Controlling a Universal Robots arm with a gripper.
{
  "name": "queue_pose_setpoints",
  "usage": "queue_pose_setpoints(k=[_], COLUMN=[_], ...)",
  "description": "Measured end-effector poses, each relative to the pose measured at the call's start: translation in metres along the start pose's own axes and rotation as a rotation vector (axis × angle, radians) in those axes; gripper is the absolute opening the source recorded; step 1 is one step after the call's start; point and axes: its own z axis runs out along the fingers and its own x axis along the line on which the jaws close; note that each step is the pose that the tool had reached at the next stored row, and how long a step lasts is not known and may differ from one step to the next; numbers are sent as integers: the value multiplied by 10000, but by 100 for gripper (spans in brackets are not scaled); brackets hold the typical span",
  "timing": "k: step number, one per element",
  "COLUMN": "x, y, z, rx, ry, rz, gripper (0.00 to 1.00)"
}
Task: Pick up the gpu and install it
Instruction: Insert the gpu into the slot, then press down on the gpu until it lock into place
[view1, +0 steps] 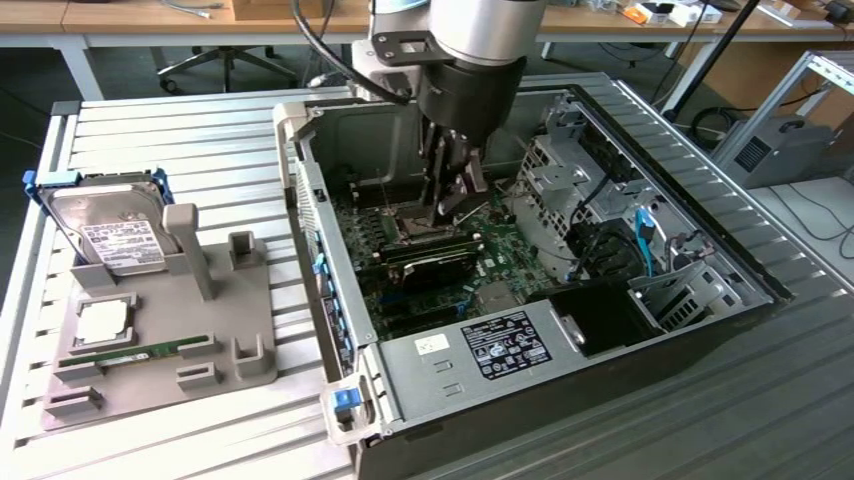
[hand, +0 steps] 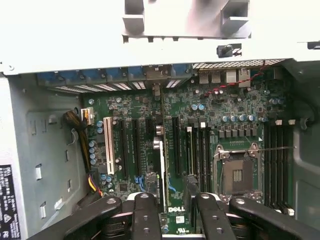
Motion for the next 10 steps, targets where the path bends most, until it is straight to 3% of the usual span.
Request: queue_pose_setpoints(k=[4,10], x=[-9,-9], y=[0,0], z=[-79,-80], rx=[5,4], ry=[72,74], rz=[-1,0], gripper=[35,35])
